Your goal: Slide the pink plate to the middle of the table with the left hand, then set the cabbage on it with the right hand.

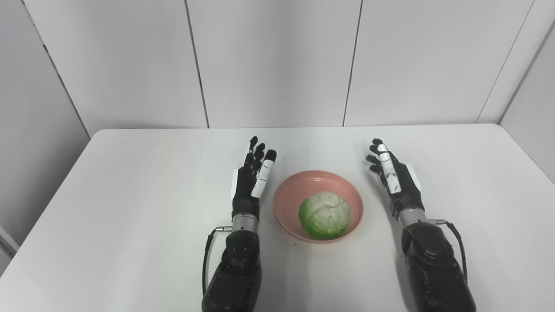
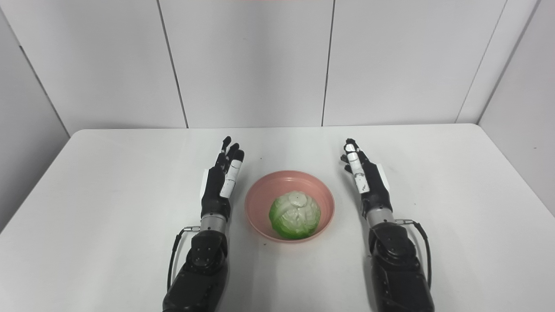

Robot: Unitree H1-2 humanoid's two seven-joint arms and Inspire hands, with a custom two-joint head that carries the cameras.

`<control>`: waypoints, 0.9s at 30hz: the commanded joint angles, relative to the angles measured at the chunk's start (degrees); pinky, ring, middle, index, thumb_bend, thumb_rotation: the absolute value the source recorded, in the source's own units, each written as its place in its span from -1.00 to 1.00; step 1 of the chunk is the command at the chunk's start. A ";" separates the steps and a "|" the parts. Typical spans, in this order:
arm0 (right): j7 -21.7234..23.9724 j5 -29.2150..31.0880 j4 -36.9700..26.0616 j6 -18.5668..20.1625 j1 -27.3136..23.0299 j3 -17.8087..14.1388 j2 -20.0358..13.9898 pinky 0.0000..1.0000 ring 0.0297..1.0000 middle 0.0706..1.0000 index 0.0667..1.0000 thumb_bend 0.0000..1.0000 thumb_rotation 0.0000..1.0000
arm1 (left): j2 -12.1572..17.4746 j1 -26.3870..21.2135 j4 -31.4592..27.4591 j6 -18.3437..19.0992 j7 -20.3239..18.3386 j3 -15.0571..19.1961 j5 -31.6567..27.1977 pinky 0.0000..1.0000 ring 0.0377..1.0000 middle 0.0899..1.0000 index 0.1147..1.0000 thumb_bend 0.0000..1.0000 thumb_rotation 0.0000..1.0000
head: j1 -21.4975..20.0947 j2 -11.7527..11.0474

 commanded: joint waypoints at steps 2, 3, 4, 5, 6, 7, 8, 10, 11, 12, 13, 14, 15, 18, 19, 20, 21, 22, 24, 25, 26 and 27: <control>-1.04 -0.49 -1.95 -2.82 -0.89 0.98 0.21 0.74 0.72 0.84 0.78 0.76 0.96 | 0.55 0.32 0.74 -1.36 1.04 -0.46 1.09 0.75 0.79 0.78 0.87 0.81 0.64 | -0.08 0.29; -1.20 -0.58 -2.24 -2.49 -0.76 1.16 0.10 0.75 0.73 0.83 0.78 0.75 0.96 | 0.60 0.18 0.48 -1.21 1.33 -0.51 1.34 0.78 0.80 0.78 0.86 0.84 0.66 | -0.08 0.29; -1.31 -0.67 -2.46 -2.13 -0.65 1.34 -0.04 0.75 0.73 0.83 0.78 0.75 0.96 | 0.67 0.06 0.32 -1.24 1.47 -0.59 1.50 0.79 0.80 0.78 0.86 0.85 0.66 | -0.08 0.29; -1.29 -0.66 -2.53 -1.91 -0.57 1.49 -0.18 0.77 0.73 0.83 0.78 0.76 0.97 | 0.79 -0.03 0.15 -1.30 1.56 -0.73 1.68 0.80 0.81 0.79 0.87 0.85 0.67 | 0.14 0.53; -1.24 -0.55 -2.43 -1.82 -0.54 1.59 -0.28 0.80 0.75 0.83 0.78 0.77 0.98 | 0.88 -0.11 0.11 -1.45 1.81 -0.86 1.92 0.80 0.82 0.81 0.87 0.82 0.67 | 0.28 0.73; -1.21 -0.46 -2.35 -1.78 -0.52 1.66 -0.34 0.81 0.76 0.84 0.77 0.77 0.98 | 0.95 -0.16 0.09 -1.56 2.03 -0.99 2.07 0.80 0.83 0.81 0.87 0.80 0.68 | 0.28 0.73; -1.24 -0.45 -2.04 -1.72 -0.38 1.71 -0.44 0.86 0.79 0.86 0.77 0.77 0.97 | 1.09 -0.15 -0.06 -1.42 2.67 -1.22 2.76 0.85 0.85 0.83 0.87 0.76 0.70 | 0.34 0.94; -1.41 -0.25 -1.58 -1.72 -0.08 1.62 -0.41 0.90 0.82 0.88 0.77 0.77 0.96 | 1.17 -0.05 -0.53 -0.80 3.90 -1.42 3.60 0.87 0.85 0.84 0.86 0.75 0.72 | 0.14 1.08; -1.53 -0.12 -1.53 -1.71 0.11 1.52 -0.31 0.94 0.85 0.90 0.77 0.78 0.94 | 1.15 -0.01 -0.71 -0.57 4.48 -1.42 3.84 0.89 0.85 0.83 0.86 0.75 0.72 | -0.04 1.14; -1.59 0.02 -1.66 -1.59 0.30 1.46 -0.23 0.95 0.86 0.90 0.77 0.78 0.94 | 1.13 -0.01 -0.79 -0.45 4.95 -1.36 4.02 0.89 0.85 0.83 0.86 0.75 0.72 | -0.04 1.14; -1.64 0.06 -1.80 -1.39 0.46 1.45 -0.21 0.95 0.87 0.91 0.78 0.78 0.94 | 1.08 0.02 -0.99 -0.18 5.36 -1.31 4.15 0.90 0.85 0.83 0.86 0.75 0.73 | -0.35 1.33; -1.61 0.11 -1.90 -1.26 0.60 1.50 -0.24 0.95 0.88 0.90 0.78 0.79 0.94 | 1.05 0.04 -1.09 -0.10 5.51 -1.24 4.01 0.91 0.85 0.82 0.87 0.75 0.74 | -0.35 1.33; -1.52 0.18 -2.06 -1.15 0.75 1.57 -0.31 0.96 0.87 0.89 0.78 0.79 0.95 | 0.89 0.12 -1.33 0.21 5.58 -1.07 3.58 0.92 0.86 0.83 0.87 0.75 0.74 | -0.17 1.44; -1.43 0.35 -2.43 -1.05 1.02 1.61 -0.46 0.96 0.86 0.88 0.78 0.80 0.94 | -0.16 0.47 -2.62 2.13 4.90 0.30 0.57 0.78 0.81 0.80 0.86 0.80 0.66 | -0.01 1.56; -1.52 0.38 -2.66 -1.30 1.17 1.55 -0.46 0.95 0.85 0.87 0.78 0.79 0.94 | -0.77 0.51 -3.10 2.87 4.88 1.00 -0.62 0.76 0.81 0.80 0.86 0.81 0.67 | -0.05 1.66; -1.59 0.40 -2.84 -1.49 1.27 1.51 -0.47 0.90 0.83 0.85 0.78 0.75 0.93 | -1.17 0.54 -3.43 3.38 4.88 1.47 -1.34 0.78 0.83 0.82 0.87 0.80 0.70 | -0.05 1.66; -1.58 0.88 -2.97 -1.86 1.36 1.23 -0.34 0.90 0.83 0.85 0.78 0.75 0.93 | -1.36 0.51 -3.68 4.04 4.96 1.65 -1.58 0.79 0.83 0.82 0.87 0.80 0.71 | -0.24 1.98; -1.53 1.34 -3.21 -1.99 1.46 1.00 -0.23 0.87 0.82 0.84 0.78 0.76 0.91 | -1.41 0.53 -3.99 4.73 5.04 1.62 -1.51 0.82 0.85 0.84 0.88 0.79 0.74 | -0.34 2.16; -1.16 3.45 -3.83 -1.28 1.56 0.09 0.37 0.86 0.81 0.84 0.79 0.73 0.91 | -1.30 0.61 -4.42 5.61 5.02 1.42 -1.29 0.82 0.86 0.85 0.89 0.79 0.77 | -0.38 2.32; -0.95 4.88 -4.07 -0.65 1.59 -0.50 0.77 0.88 0.82 0.84 0.79 0.73 0.88 | -1.24 0.68 -4.58 5.70 4.98 1.36 -1.26 0.83 0.87 0.85 0.90 0.80 0.77 | -0.45 2.50; -0.84 5.86 -4.28 -0.22 1.65 -0.87 1.06 0.90 0.84 0.85 0.78 0.73 0.85 | -1.18 0.80 -4.80 5.71 4.87 1.29 -1.26 0.84 0.87 0.85 0.89 0.79 0.76 | -0.51 2.66; -0.81 6.42 -4.49 0.05 1.73 -1.03 1.22 0.90 0.84 0.85 0.79 0.71 0.85 | -1.14 0.94 -5.06 5.75 4.78 1.24 -1.25 0.84 0.87 0.85 0.89 0.78 0.76 | -0.56 2.75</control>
